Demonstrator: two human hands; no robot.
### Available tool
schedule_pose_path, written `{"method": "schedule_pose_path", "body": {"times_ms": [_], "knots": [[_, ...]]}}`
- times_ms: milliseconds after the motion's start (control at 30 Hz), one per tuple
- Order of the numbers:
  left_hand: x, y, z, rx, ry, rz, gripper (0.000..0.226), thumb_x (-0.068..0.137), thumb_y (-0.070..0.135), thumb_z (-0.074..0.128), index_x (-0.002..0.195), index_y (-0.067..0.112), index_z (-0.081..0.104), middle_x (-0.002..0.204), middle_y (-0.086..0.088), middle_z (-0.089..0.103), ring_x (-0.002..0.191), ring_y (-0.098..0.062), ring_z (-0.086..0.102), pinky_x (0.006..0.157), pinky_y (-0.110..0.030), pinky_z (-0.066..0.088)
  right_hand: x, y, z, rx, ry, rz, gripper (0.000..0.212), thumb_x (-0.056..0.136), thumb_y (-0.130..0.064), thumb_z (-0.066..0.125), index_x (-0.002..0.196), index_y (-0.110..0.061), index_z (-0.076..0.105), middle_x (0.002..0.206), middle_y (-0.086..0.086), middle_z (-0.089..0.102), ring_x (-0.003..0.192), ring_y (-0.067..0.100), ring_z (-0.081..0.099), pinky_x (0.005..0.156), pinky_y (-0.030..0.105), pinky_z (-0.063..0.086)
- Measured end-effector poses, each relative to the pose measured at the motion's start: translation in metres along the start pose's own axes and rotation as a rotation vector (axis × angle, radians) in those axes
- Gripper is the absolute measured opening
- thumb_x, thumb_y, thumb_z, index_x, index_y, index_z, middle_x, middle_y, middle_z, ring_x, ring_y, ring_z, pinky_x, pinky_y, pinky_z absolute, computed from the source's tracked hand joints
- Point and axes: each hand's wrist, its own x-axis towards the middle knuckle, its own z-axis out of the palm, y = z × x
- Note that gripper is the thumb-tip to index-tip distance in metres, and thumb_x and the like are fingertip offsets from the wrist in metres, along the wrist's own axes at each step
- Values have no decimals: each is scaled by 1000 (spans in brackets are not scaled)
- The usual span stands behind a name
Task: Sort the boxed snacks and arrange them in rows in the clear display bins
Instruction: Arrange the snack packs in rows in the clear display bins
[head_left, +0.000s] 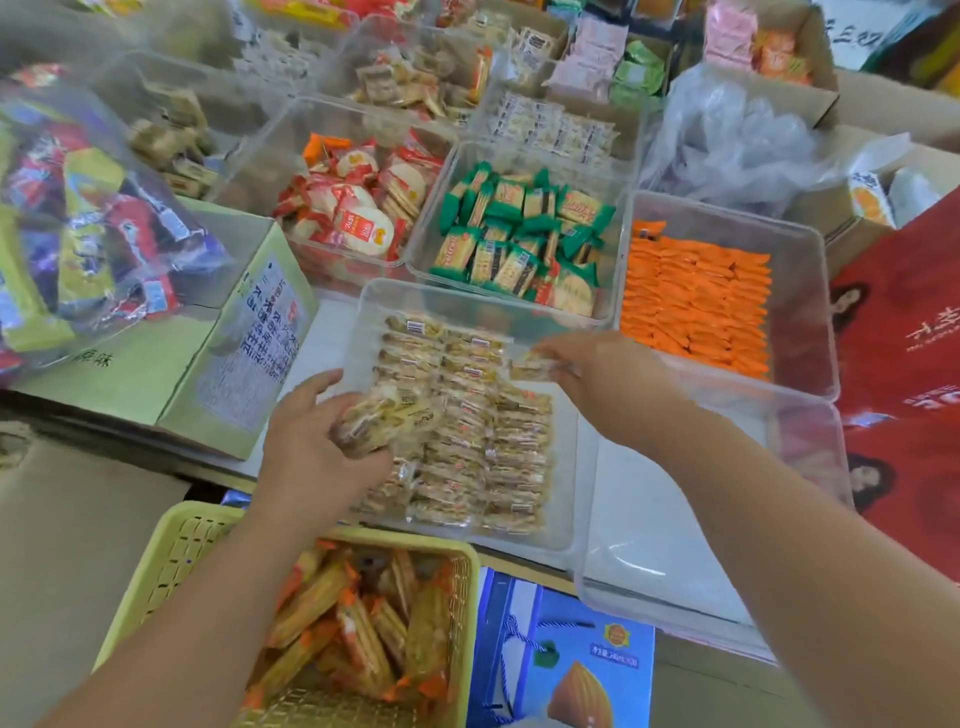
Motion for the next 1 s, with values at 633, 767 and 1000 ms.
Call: {"method": "schedule_pose_path", "body": {"times_ms": [633,767,1000], "knots": [[3,-26,15,35,-128,-166,65,69,30,91,115,61,58,170,18,14,147,-19,40,110,-49,48,86,14,92,-499,-332,-30,24,88,-3,52,109,-14,58,77,1,54,84,28,57,69,36,40],[4,-29,16,79,-124,-178,73,68,34,91,136,34,65,170,16,12,149,-19,38,113,-49,45,97,16,104,-379,-415,59,21,89,-1,53,107,-10,57,70,0,41,76,25,52,67,34,44],[11,-24,11,49,-186,-197,70,72,23,92,137,28,65,171,17,7,154,-13,27,110,-46,47,100,12,113,-355,-505,99,20,89,-1,54,107,-7,58,87,4,50,82,25,50,68,34,43]]}}
